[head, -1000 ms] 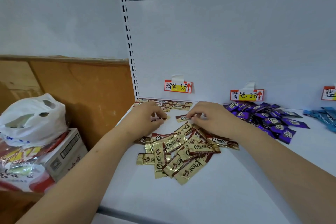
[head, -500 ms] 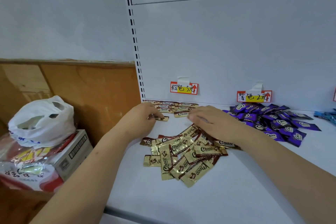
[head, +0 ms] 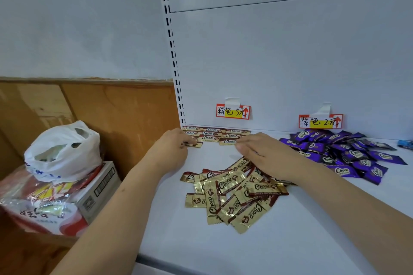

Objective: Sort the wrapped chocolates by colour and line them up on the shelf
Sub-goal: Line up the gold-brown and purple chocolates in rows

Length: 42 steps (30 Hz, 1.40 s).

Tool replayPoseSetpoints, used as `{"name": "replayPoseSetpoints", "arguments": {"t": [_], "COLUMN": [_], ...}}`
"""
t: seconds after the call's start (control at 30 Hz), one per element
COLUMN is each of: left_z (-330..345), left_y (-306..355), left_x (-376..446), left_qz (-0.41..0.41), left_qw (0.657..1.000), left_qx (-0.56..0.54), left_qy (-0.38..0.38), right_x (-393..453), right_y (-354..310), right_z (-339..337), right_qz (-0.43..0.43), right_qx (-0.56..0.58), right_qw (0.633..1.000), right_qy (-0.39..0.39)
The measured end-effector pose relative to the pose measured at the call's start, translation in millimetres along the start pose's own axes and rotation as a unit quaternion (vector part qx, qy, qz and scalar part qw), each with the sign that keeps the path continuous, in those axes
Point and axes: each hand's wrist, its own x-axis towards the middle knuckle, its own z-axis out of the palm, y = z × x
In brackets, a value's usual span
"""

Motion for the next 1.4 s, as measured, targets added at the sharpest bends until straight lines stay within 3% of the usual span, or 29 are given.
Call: {"name": "replayPoseSetpoints", "arguments": {"t": [0.67, 0.83, 1.03, 1.4], "left_z": [3.0, 10.0, 16.5, 15.3], "left_y": [-2.1, 5.6, 13.9, 15.1], "left_x": [1.6, 2.0, 9.2, 5.8], "left_qz": [-0.005, 0.036, 0.088, 0.089], "left_qw": [1.0, 0.997, 0.993, 0.992], "left_qx": [-0.011, 0.019, 0.072, 0.087], "left_qy": [0.022, 0.062, -0.018, -0.022], "right_x": [-2.8, -2.0, -4.0, -3.7], "right_y": [-6.1, -11.3, -11.0, -13.1], "right_z": [0.6, -0.5, -1.5, 0.5], "right_qz": [0.006, 0.003, 0.012, 0.017], "right_qx": [-0.002, -0.019, -0.02, -0.017], "right_qw": [1.0, 1.0, 1.0, 1.0], "right_qy": [0.005, 0.004, 0.005, -0.003]}}
